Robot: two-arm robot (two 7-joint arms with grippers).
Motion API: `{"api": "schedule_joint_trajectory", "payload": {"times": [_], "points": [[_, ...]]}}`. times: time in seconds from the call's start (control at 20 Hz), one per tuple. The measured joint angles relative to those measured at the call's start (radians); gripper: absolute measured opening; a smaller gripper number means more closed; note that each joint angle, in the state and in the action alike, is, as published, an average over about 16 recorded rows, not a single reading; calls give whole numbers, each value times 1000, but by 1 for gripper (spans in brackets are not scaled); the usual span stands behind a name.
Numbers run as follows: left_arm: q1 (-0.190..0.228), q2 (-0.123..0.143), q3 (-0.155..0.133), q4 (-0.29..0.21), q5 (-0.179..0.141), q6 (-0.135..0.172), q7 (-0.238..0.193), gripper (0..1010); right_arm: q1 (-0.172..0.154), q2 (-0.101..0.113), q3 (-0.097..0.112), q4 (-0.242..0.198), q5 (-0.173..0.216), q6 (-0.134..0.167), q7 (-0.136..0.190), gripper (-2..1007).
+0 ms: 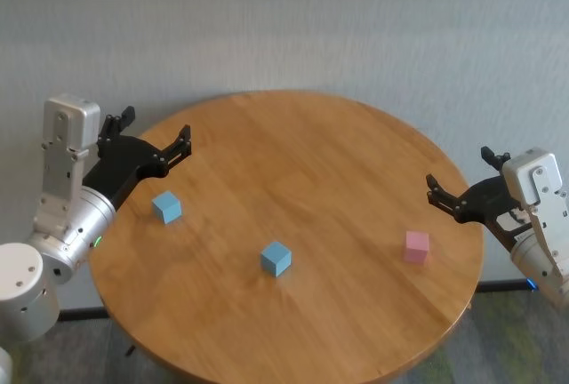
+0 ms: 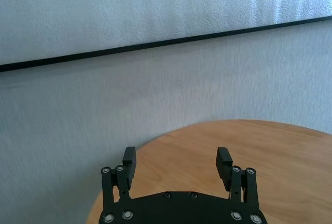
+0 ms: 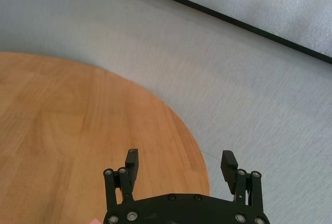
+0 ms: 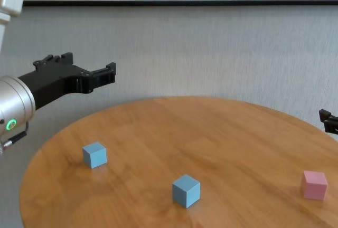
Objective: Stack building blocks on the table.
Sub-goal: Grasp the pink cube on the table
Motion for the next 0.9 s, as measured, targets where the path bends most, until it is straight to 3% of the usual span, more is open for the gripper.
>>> {"api": "schedule_joint_trajectory", "payload": {"times": [0.2, 0.4, 0.7, 0.9], "points": [[0, -2, -1, 2, 5, -4, 3, 1001, -9, -2, 7, -21, 19, 26, 9, 1005], [-2, 0, 2, 3, 2, 1, -1, 1001, -32, -13, 27, -66, 69, 88, 13, 1005], [-4, 2, 6, 3, -2, 7, -5, 1001, -90, -43, 69, -171, 169, 240, 2, 1005], [-5, 2, 8, 4, -3, 9, -7, 1001, -129, -70, 95, -242, 223, 351, -30, 1005]]}}
